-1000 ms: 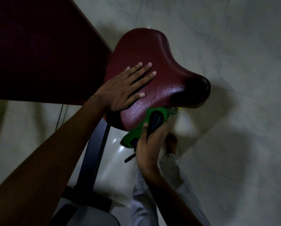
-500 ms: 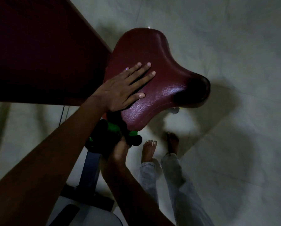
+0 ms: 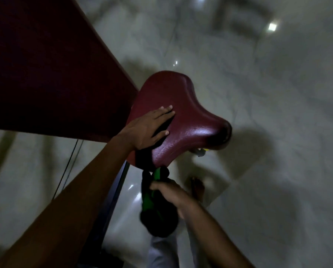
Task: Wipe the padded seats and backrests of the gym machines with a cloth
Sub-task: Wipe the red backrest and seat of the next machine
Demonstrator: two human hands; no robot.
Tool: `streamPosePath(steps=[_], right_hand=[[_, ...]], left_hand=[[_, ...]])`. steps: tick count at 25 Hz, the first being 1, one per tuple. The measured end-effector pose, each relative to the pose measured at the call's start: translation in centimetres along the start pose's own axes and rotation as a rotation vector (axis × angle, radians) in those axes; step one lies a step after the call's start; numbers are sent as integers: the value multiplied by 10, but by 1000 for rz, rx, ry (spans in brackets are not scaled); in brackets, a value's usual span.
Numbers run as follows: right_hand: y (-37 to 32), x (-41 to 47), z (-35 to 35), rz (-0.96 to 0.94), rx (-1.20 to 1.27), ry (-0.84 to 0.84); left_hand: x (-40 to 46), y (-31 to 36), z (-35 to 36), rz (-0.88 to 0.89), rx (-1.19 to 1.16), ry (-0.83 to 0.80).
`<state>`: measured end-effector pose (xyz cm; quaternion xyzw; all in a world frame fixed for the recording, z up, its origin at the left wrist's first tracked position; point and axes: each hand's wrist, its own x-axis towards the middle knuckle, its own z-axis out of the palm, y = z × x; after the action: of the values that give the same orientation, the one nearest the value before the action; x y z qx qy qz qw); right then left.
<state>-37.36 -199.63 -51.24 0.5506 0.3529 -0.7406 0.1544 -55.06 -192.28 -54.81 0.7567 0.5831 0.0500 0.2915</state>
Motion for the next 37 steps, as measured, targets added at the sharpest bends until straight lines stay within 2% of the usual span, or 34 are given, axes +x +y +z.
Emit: streamPosePath(steps=[2, 6, 8, 10, 16, 19, 24, 31, 37], right_hand=[[-18, -22, -38, -57, -103, 6], [-79, -60, -104, -228, -488, 269], [-113, -87, -124, -348, -556, 367], [-139, -111, -129, -410, -602, 428], [-185, -163, -114, -565, -895, 525], [-204, -196, -108, -629, -910, 579], [-240, -258, -89, -794, -939, 558], [-290, -326, -65, -917, -1051, 634], [-349, -348, -15, -1049, -1136, 646]], left_hand=[[-3, 10, -7, -115, -112, 59], [-18, 38, -41, -273, -282, 292], [-30, 47, -58, -300, -304, 396], [-40, 57, -75, -318, -314, 433], [-50, 119, -131, -363, -404, 521], [-52, 147, -165, -372, -373, 576], [-70, 185, -229, -388, -362, 741], [-112, 202, -320, -391, -227, 769], [-150, 194, -376, -441, -124, 917]])
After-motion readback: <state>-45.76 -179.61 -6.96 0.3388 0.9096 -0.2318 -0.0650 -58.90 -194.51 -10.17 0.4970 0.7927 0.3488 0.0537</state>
